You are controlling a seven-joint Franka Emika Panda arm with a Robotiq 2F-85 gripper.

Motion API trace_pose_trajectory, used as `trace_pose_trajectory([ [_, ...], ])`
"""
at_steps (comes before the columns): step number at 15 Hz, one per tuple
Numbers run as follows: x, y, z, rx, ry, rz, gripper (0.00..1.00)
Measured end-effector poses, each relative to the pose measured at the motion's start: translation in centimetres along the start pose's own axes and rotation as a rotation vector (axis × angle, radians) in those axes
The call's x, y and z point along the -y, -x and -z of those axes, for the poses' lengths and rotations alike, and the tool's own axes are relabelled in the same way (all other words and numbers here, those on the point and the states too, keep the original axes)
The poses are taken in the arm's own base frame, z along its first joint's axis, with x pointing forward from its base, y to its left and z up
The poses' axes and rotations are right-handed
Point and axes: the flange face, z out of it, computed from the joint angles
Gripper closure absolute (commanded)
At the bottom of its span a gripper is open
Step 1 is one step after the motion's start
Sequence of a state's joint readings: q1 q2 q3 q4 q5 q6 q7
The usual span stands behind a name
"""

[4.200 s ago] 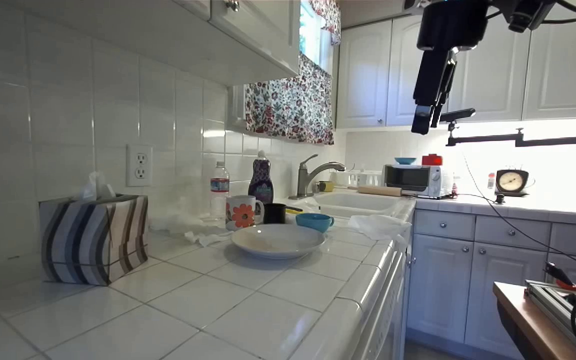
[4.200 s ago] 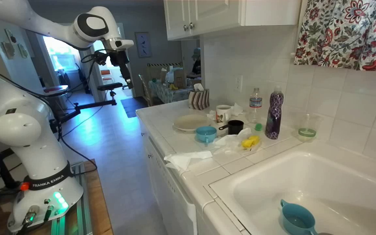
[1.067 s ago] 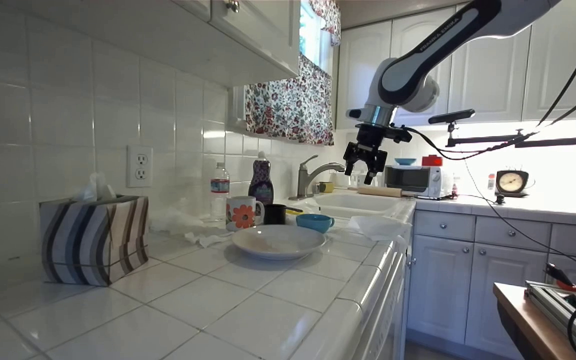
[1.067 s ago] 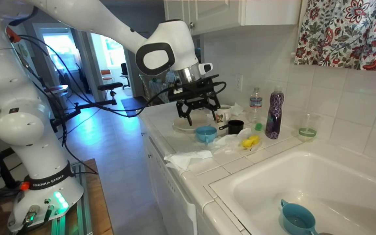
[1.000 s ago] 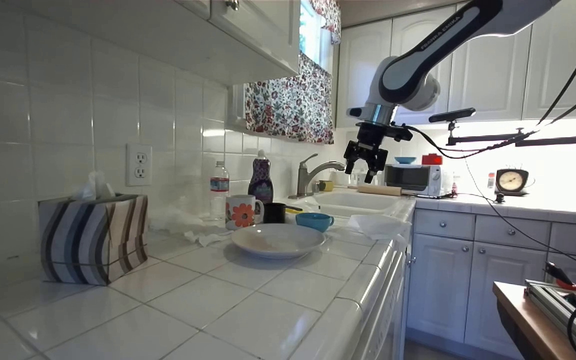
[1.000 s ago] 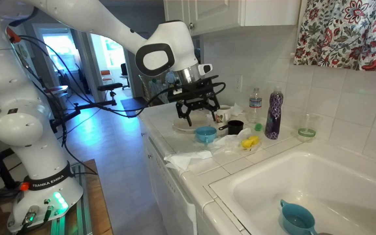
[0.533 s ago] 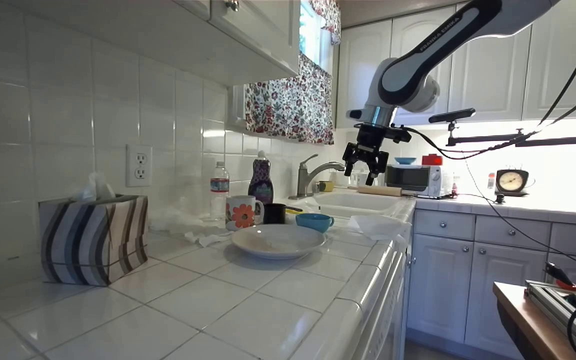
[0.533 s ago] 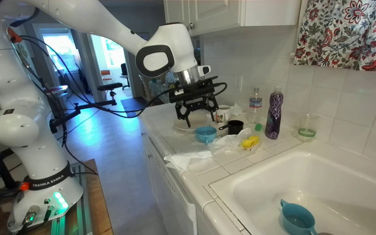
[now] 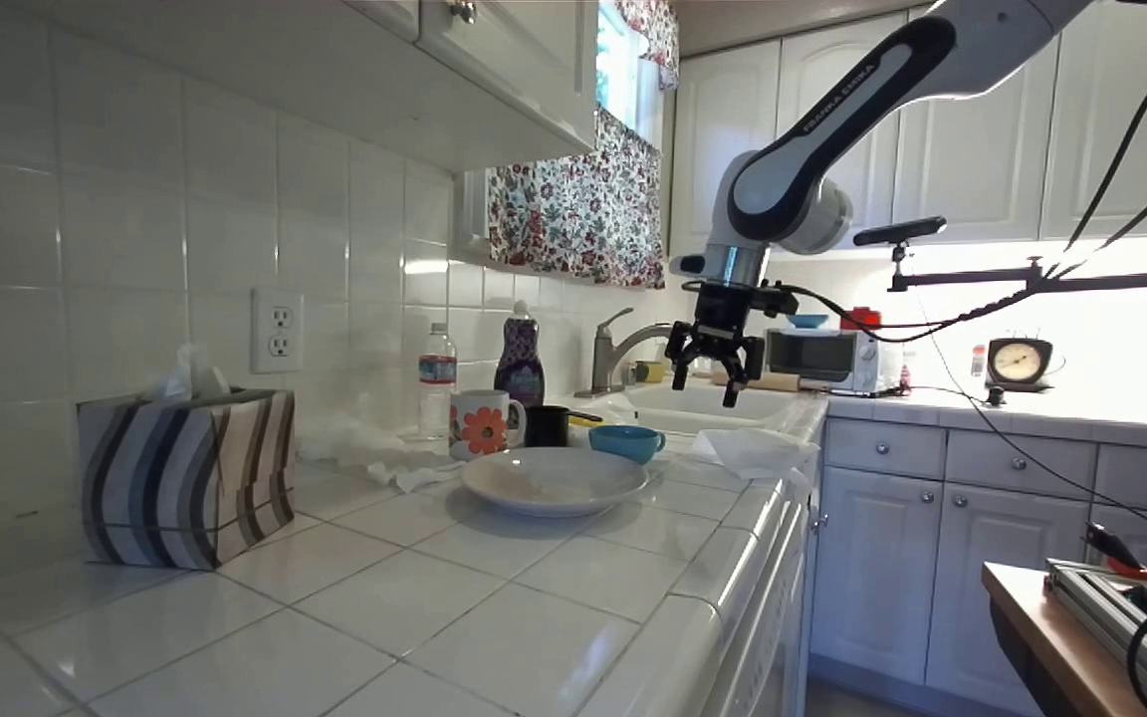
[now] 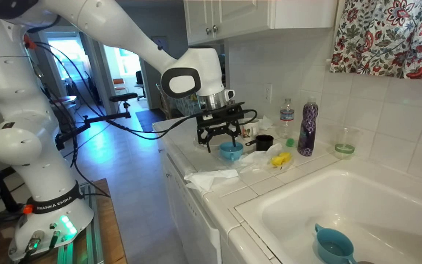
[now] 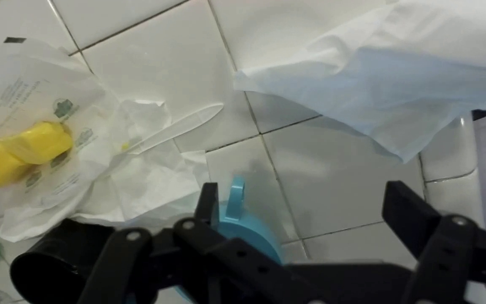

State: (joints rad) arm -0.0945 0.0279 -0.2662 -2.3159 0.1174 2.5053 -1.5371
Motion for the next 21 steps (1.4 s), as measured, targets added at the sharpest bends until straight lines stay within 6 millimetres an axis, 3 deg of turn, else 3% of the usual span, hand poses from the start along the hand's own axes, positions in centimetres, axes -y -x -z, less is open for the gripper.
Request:
trace_pose_trajectory([
  [7, -1.8, 0.4, -3.6, 0.020, -0.041, 0.001, 0.00],
  [13, -4.1, -0.6, -4.4, 0.021, -0.020, -0.024, 0.06],
  [20, -5.0, -2.1, -5.6, 0.015, -0.025, -0.031, 0.09],
  [21, -5.0, -2.2, -5.9, 0.015, -0.028, -0.034, 0.22],
])
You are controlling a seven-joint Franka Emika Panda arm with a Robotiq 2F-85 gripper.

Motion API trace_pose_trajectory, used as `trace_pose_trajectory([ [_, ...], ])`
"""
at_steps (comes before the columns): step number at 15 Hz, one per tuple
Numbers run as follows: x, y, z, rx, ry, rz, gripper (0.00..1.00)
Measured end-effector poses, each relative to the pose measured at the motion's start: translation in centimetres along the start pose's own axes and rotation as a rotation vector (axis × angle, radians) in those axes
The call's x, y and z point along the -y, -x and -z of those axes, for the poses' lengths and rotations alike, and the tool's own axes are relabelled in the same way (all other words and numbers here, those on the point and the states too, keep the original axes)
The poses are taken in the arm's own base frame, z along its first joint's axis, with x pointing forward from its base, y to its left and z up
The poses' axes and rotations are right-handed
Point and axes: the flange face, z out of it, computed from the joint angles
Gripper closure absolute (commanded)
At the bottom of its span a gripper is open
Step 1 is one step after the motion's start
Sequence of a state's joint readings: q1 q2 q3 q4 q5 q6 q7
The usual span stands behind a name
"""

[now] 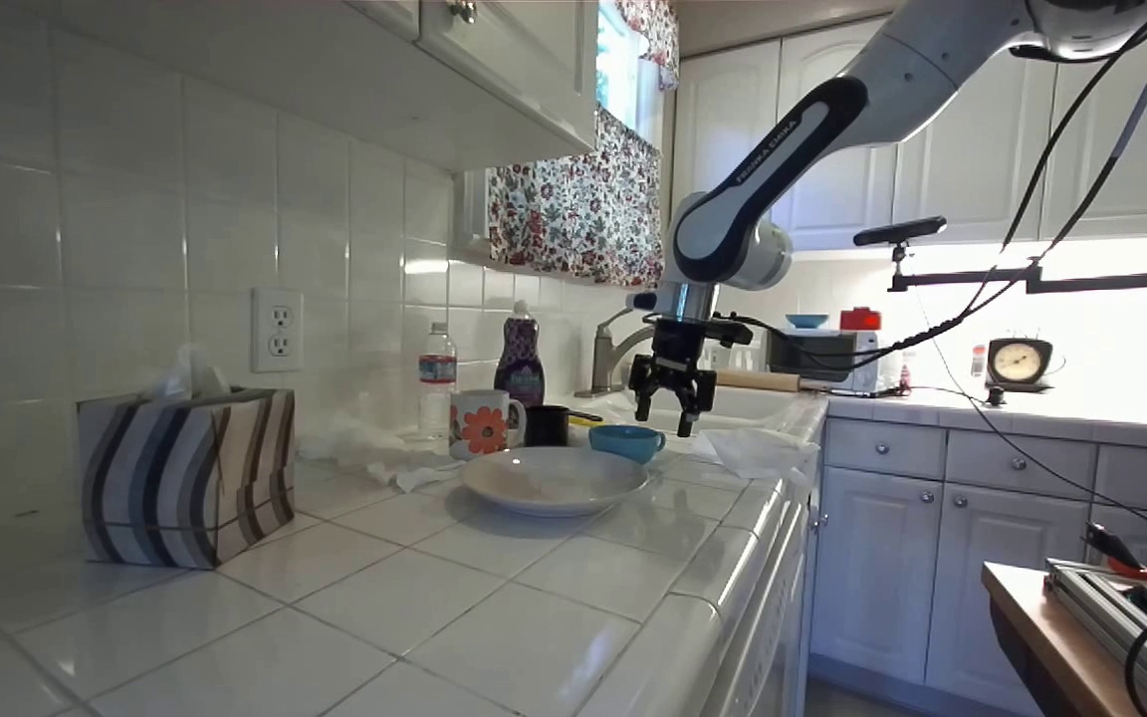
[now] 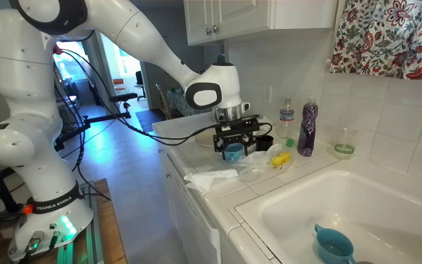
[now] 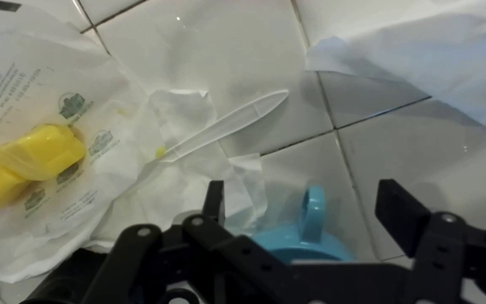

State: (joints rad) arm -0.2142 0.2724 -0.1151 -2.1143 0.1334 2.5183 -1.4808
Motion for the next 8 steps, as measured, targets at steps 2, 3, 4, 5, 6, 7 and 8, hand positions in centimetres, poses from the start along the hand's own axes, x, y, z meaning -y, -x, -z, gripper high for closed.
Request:
trace_pose_trajectory([
  [2, 0.1, -0.3, -0.4, -0.001, -0.007, -0.007, 0.34],
  [3, 0.2, -0.5, -0.6, -0.002, -0.010, -0.013, 0.37],
  [4, 0.3, -0.7, -0.7, -0.003, -0.013, -0.018, 0.40],
  [5, 0.4, -1.0, -0.8, -0.004, -0.015, -0.024, 0.51],
  [6, 0.4, -1.2, -0.9, -0.005, -0.017, -0.029, 0.48],
  [7, 0.5, -1.4, -0.9, -0.006, -0.018, -0.035, 0.50],
  [8, 0.6, -1.5, -1.0, -0.006, -0.019, -0.040, 0.58],
])
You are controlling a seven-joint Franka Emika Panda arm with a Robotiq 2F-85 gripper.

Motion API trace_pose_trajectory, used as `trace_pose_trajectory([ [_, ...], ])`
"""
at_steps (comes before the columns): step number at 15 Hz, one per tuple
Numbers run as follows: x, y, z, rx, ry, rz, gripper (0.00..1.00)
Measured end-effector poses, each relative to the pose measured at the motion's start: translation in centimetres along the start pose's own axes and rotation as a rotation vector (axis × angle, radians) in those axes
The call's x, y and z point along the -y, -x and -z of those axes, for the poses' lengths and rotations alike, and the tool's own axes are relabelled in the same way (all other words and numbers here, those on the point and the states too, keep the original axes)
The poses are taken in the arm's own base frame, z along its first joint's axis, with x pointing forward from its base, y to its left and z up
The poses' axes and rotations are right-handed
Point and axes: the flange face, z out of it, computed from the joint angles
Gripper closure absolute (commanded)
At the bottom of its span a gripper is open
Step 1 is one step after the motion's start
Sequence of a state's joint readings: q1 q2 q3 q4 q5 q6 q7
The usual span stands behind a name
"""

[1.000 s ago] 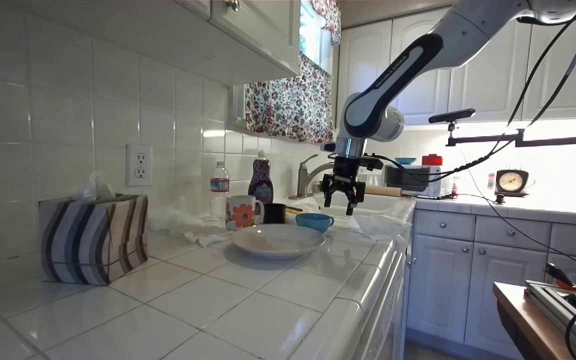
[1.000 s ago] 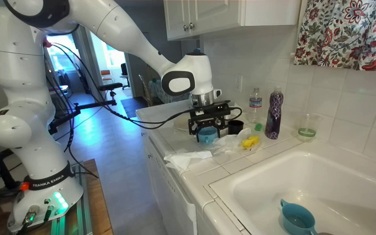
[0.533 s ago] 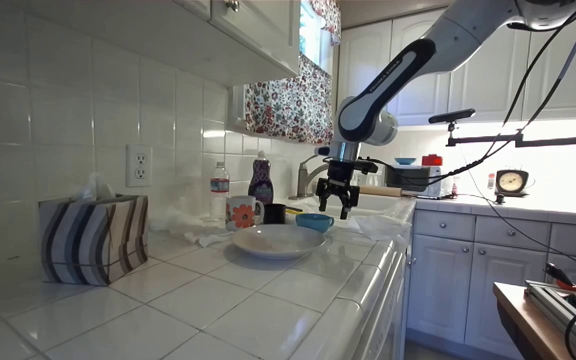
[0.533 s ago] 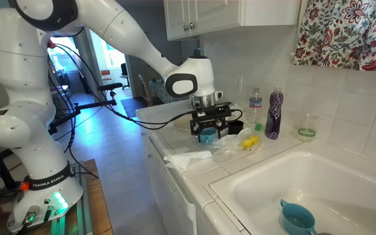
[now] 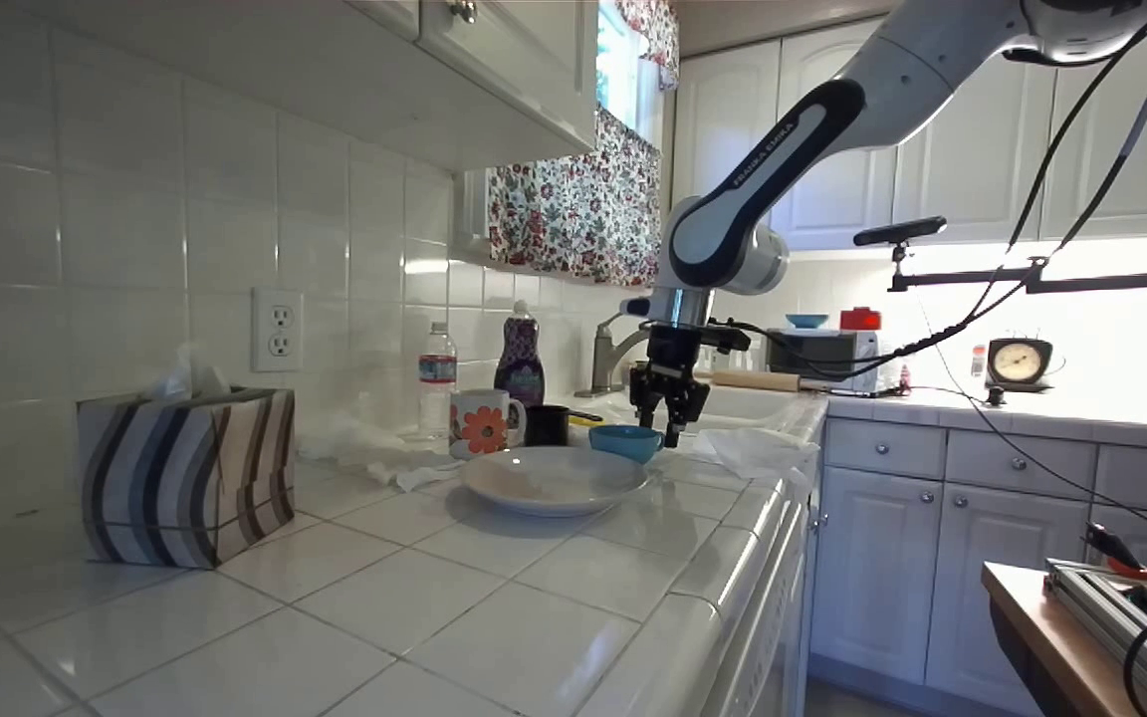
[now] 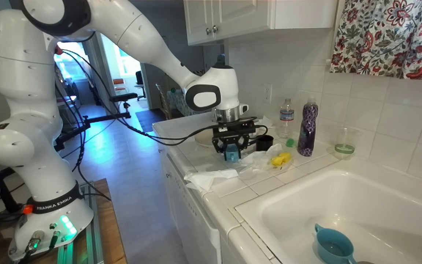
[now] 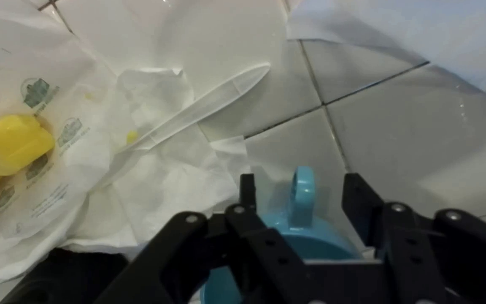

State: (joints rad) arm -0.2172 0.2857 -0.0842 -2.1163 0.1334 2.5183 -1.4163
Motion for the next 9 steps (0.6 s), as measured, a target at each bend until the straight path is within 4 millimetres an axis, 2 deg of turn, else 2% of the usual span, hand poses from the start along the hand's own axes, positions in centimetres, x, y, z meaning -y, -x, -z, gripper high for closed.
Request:
trace_pose_trajectory([
  [1, 0.04, -0.08, -0.03, 0.000, -0.001, -0.004, 0.60],
  [2, 0.07, -0.14, -0.06, -0.001, -0.001, -0.008, 0.66],
  [3, 0.09, -0.18, -0.06, -0.001, -0.002, -0.011, 0.82],
  [5, 0.10, -0.23, -0.07, -0.001, -0.002, -0.017, 0.99],
  [9, 0.10, -0.24, -0.07, -0.001, -0.001, -0.029, 0.97],
])
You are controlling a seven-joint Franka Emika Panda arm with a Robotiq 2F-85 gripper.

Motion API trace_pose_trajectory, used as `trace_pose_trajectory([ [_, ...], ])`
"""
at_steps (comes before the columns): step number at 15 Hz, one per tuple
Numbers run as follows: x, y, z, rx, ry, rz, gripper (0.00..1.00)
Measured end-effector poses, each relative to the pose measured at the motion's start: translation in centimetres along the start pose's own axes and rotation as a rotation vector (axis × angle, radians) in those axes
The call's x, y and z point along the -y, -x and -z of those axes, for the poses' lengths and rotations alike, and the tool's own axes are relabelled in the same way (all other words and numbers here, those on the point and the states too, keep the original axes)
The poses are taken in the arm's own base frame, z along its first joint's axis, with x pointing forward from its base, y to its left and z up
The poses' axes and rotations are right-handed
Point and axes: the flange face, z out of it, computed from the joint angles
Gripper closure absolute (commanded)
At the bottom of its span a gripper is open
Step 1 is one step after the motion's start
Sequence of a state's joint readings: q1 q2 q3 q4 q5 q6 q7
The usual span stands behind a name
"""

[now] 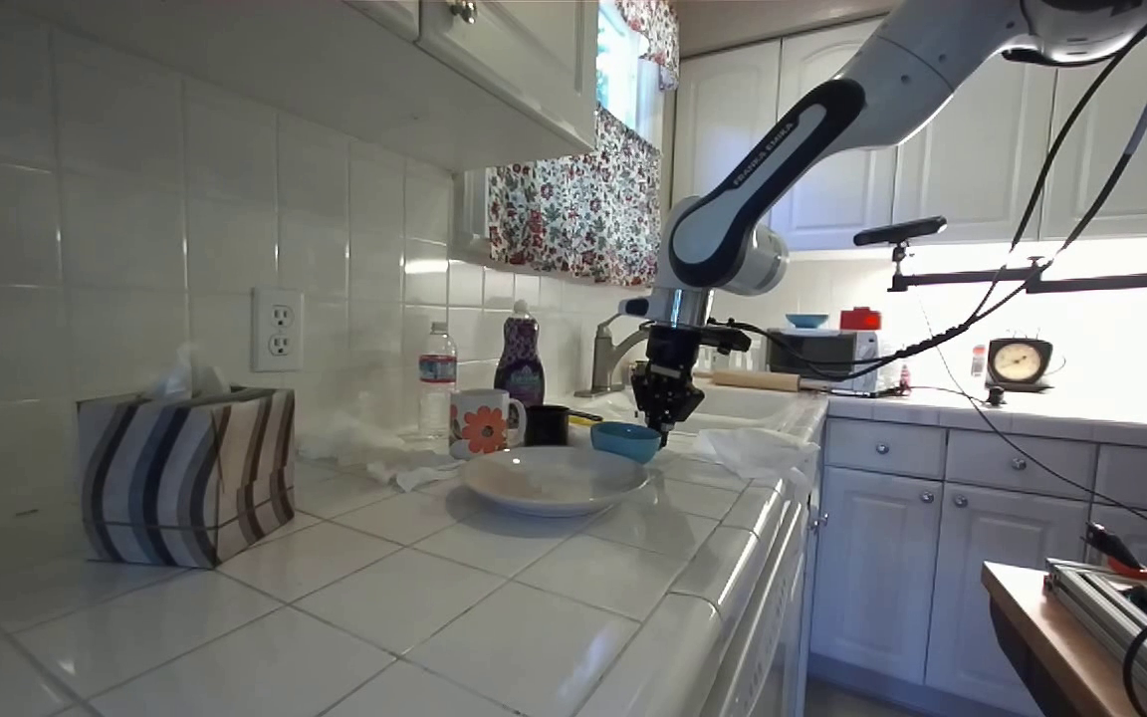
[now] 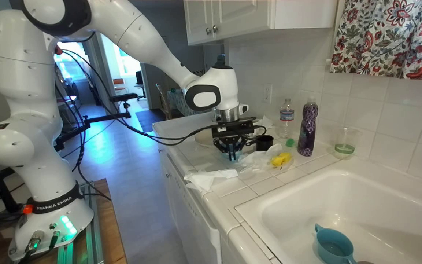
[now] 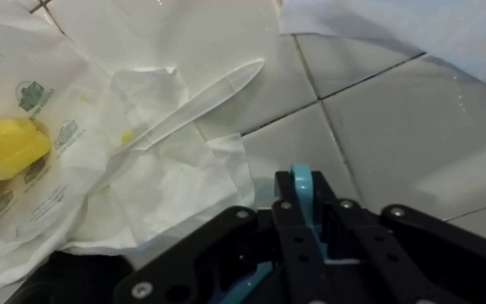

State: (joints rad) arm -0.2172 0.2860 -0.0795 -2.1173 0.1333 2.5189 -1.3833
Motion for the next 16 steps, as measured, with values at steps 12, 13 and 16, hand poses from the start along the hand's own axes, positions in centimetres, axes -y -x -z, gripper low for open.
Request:
trace_pose_trajectory([
  [12, 1.2, -2.4, 6.8, 0.012, 0.105, 0.116, 0.97],
  [13, 1.5, -2.7, 7.8, 0.011, 0.120, 0.129, 0.97],
  [16, 2.2, -4.3, 10.0, 0.000, 0.155, 0.166, 0.97],
])
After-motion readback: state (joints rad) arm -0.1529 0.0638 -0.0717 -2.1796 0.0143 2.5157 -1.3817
